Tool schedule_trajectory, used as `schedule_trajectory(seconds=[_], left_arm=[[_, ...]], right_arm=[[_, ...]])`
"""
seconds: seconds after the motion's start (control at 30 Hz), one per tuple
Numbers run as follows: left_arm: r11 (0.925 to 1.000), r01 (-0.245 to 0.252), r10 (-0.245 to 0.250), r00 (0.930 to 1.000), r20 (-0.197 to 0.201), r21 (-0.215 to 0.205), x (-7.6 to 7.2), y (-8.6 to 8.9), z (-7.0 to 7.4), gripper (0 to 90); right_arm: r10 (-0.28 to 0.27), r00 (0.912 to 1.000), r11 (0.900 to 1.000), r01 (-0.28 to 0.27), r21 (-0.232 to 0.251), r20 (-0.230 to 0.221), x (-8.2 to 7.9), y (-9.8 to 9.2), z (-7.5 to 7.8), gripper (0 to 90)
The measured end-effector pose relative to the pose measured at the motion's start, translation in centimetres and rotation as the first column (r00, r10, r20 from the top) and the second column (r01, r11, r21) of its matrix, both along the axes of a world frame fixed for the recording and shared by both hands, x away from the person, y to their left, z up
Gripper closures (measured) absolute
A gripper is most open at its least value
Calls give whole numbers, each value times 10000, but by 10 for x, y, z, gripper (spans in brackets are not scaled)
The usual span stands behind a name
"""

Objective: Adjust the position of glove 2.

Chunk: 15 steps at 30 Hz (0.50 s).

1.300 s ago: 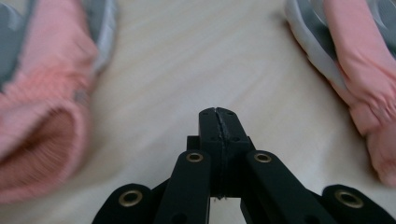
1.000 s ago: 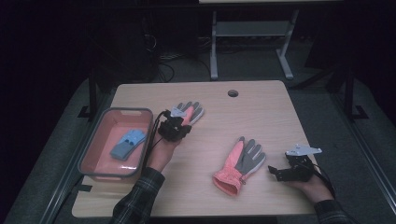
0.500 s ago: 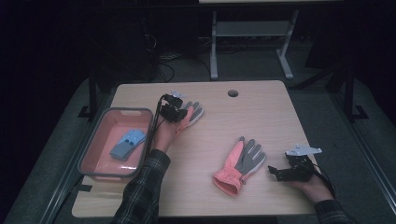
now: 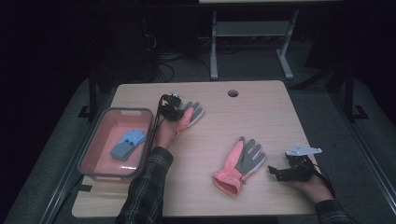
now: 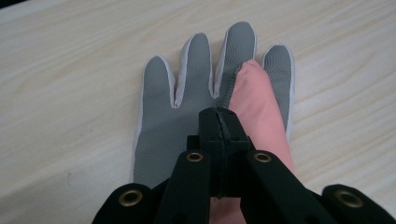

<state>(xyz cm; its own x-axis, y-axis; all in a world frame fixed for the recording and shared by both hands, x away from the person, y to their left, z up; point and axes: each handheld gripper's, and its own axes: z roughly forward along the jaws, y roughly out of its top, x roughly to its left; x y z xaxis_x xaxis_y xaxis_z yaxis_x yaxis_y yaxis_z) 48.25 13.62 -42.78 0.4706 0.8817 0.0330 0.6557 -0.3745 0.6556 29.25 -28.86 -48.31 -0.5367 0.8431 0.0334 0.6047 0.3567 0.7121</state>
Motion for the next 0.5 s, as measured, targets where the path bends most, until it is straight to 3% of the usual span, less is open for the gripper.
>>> schedule_trajectory(seconds=[0.2,0.5], left_arm=[[9983,492,-495,9987,-93,-327,-11,-10,-4,897],[9859,1423,-1445,9893,-192,-880,-33,-35,-5,897]], right_arm=[[-2,10000,10000,2,0,-5,0,0,0,79],[15,10000,10000,-15,-20,41,0,0,0,79]])
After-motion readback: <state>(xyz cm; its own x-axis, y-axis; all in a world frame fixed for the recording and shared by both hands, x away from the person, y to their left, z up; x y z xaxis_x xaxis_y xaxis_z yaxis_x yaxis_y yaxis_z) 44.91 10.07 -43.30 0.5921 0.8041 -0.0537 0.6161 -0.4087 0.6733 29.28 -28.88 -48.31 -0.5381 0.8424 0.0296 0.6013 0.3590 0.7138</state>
